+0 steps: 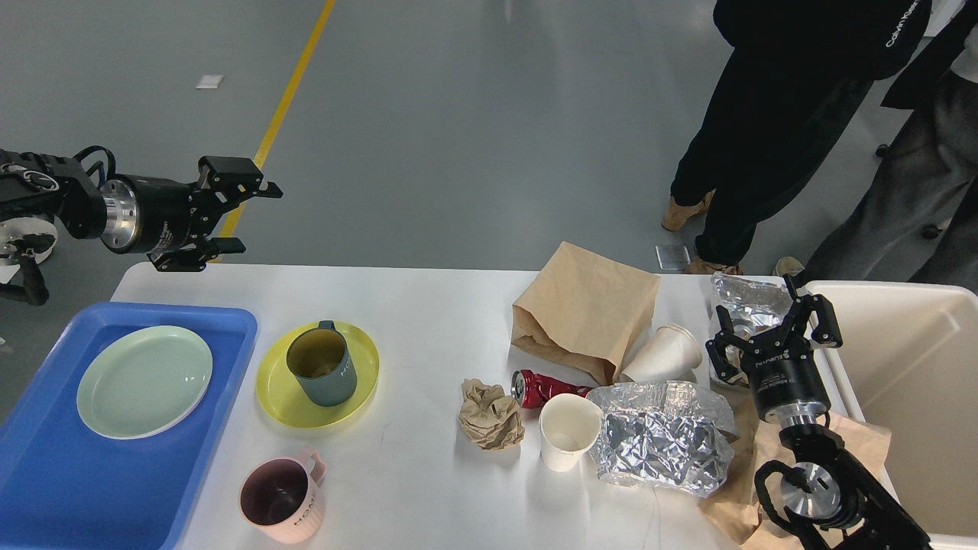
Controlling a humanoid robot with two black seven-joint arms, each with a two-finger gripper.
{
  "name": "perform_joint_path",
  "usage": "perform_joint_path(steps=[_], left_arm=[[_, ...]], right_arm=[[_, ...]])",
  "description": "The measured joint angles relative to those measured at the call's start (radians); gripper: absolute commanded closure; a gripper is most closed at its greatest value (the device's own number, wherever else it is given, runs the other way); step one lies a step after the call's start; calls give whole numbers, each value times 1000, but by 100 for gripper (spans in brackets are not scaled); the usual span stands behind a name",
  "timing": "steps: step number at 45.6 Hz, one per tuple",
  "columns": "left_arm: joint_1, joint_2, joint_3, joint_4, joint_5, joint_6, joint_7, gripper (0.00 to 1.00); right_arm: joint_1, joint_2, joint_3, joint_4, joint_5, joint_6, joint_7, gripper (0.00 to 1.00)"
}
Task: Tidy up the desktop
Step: 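Lift the left gripper up off the blue tray, then move the left gripper down toward the pink mug near the robot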
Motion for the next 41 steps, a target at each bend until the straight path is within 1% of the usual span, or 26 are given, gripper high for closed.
perform_joint_path(steps=[3, 7, 9, 12, 21, 26, 29, 32, 37, 41], left_arm=[[-97, -68, 135, -3, 1, -52, 0, 3], [-233, -191, 356, -30, 2, -125, -3, 3], [-284, -243, 444, -70, 2, -146, -5, 3], [-368, -300, 524, -156, 0, -158, -8, 3], [-652, -409, 602, -452, -13, -175, -9, 3], [-813, -513, 664, -610, -88, -185, -26, 3], [-889, -551, 693, -693, -143, -192, -34, 3], [-941, -568, 705, -742, -174, -224, -46, 3], [-996, -567, 715, -764, -193, -360, -96, 3], [-1016, -559, 716, -765, -197, -404, -118, 3]], right_arm=[[0, 0, 0, 0, 0, 0, 0, 0], [0, 0, 0, 0, 0, 0, 0, 0], [0, 0, 0, 0, 0, 0, 0, 0], [0, 0, 0, 0, 0, 0, 0, 0], [0, 0, 0, 0, 0, 0, 0, 0], [0, 0, 0, 0, 0, 0, 0, 0], [0, 0, 0, 0, 0, 0, 0, 0], [0, 0, 0, -1, 0, 0, 0, 0], [0, 0, 0, -1, 0, 0, 0, 0], [0, 0, 0, -2, 0, 0, 0, 0]])
